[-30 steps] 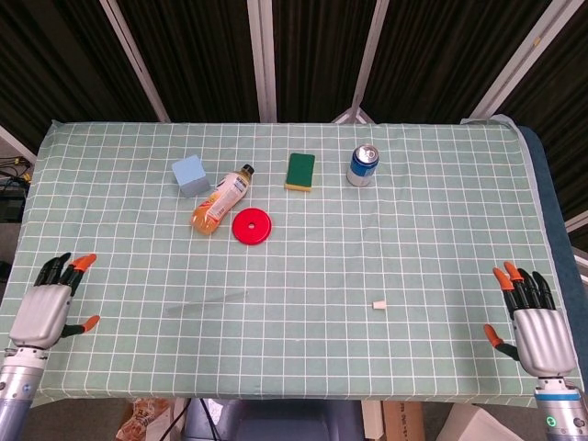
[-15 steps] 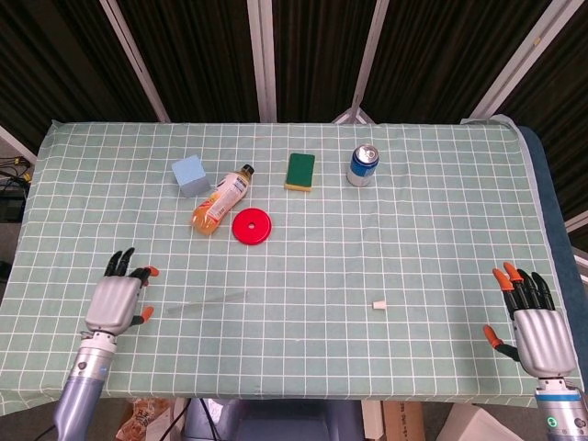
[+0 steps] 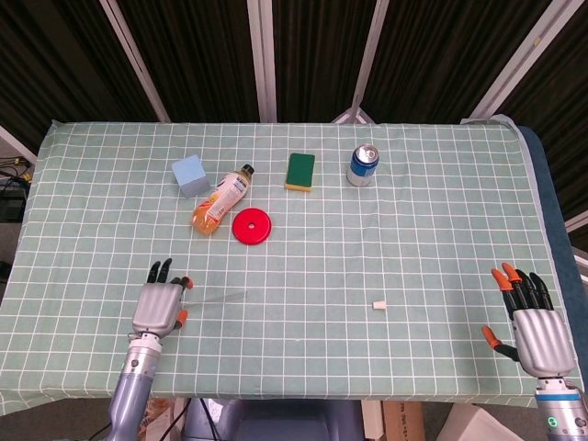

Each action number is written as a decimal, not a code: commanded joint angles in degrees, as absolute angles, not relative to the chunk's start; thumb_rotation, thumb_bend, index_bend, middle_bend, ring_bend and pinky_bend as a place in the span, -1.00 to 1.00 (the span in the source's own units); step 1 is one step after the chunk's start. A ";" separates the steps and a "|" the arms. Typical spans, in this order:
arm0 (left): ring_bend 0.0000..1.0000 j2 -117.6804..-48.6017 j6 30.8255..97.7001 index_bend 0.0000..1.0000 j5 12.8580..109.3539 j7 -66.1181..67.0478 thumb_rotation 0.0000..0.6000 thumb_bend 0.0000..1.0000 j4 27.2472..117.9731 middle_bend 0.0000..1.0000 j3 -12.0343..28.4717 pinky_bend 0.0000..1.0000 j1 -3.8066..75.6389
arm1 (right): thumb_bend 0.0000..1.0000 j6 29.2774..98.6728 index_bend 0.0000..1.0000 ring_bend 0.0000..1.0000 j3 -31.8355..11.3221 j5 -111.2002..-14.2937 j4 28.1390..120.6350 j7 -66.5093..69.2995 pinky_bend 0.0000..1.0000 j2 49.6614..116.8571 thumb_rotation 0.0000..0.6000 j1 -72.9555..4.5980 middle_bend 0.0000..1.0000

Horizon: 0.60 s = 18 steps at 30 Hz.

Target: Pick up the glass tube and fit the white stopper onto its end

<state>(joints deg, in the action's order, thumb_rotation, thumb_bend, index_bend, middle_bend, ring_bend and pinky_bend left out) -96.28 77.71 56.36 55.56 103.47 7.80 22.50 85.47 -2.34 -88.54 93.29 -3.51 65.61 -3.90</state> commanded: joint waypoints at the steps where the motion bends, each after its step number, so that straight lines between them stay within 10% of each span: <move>1: -0.93 -97.42 78.15 -0.26 55.08 56.23 1.00 -0.15 102.90 -0.17 8.11 -1.00 23.13 | -0.39 85.38 -1.00 -1.00 -2.34 -88.46 93.38 -3.45 -1.00 65.59 1.00 -3.92 -1.00; 18: -0.90 -101.38 79.27 -0.14 50.39 57.32 1.00 -0.10 100.78 -0.21 8.37 -1.00 25.44 | -0.39 85.15 -1.00 -1.00 -2.41 -88.13 93.70 -2.81 -1.00 65.42 1.00 -3.96 -1.00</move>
<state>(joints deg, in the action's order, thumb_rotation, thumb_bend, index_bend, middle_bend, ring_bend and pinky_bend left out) -101.32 79.22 50.47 57.27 100.82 8.40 25.38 85.15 -2.41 -88.13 93.69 -2.81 65.43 -3.96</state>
